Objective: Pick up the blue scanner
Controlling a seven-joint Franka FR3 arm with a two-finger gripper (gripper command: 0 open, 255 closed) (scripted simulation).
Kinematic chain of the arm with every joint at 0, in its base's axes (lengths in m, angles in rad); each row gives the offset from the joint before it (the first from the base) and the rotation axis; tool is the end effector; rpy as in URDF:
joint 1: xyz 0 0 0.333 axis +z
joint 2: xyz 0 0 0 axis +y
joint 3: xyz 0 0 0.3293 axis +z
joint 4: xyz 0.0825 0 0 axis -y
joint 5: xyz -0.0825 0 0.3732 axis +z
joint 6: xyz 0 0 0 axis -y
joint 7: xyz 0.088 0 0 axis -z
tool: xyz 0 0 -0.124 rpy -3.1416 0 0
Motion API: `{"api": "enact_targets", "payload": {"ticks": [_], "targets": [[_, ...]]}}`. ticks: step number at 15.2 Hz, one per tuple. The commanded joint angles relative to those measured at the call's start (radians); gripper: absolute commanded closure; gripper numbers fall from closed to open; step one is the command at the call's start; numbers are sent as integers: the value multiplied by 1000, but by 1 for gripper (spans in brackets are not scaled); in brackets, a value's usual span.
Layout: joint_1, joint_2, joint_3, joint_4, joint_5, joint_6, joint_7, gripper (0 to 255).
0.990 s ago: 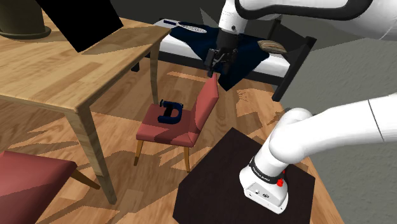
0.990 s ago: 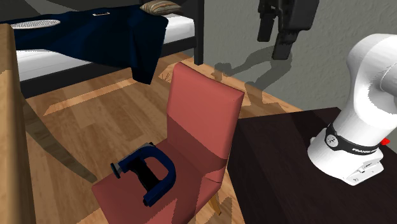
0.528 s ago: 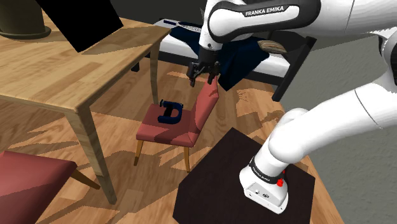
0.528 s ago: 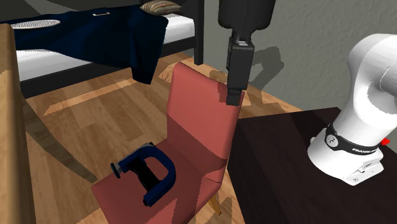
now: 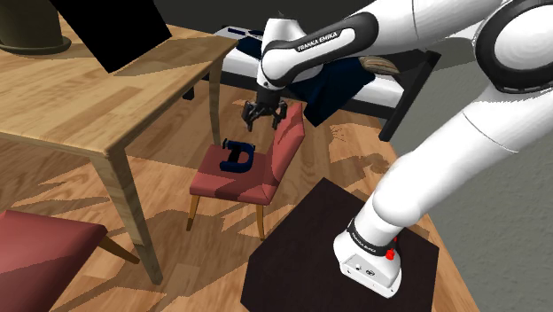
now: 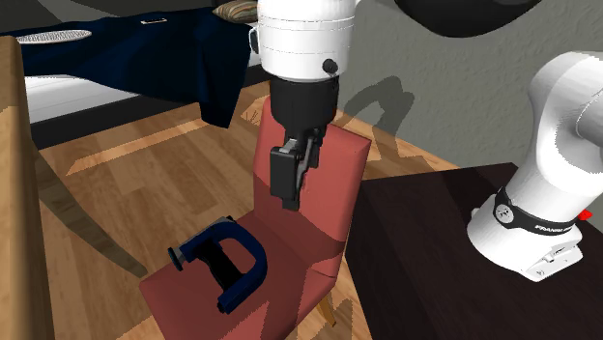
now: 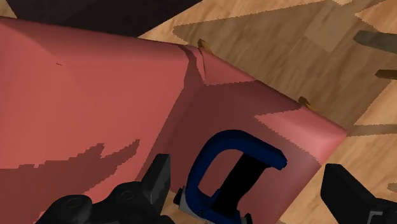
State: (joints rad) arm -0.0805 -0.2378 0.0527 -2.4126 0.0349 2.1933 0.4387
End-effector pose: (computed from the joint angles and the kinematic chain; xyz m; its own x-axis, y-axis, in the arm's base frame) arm 0.4468 -0.0105 0.4059 0.8832 -0.4689 0.0095 -0.4686 -0.8831 -0.0225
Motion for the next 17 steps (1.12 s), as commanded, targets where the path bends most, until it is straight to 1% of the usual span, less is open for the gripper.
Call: {"api": "enact_targets", "payload": {"ticks": [1, 5, 9, 13, 17], "targets": [[-5, 84, 8, 23, -6, 63, 45, 0], [-14, 239, 10, 87, -27, 158, 124, 0], [-16, 396, 0, 170, -49, 233, 201, 0], [-13, 551, -19, 272, -65, 288, 270, 0], [-9, 704, -42, 392, -68, 323, 329, 0]]}}
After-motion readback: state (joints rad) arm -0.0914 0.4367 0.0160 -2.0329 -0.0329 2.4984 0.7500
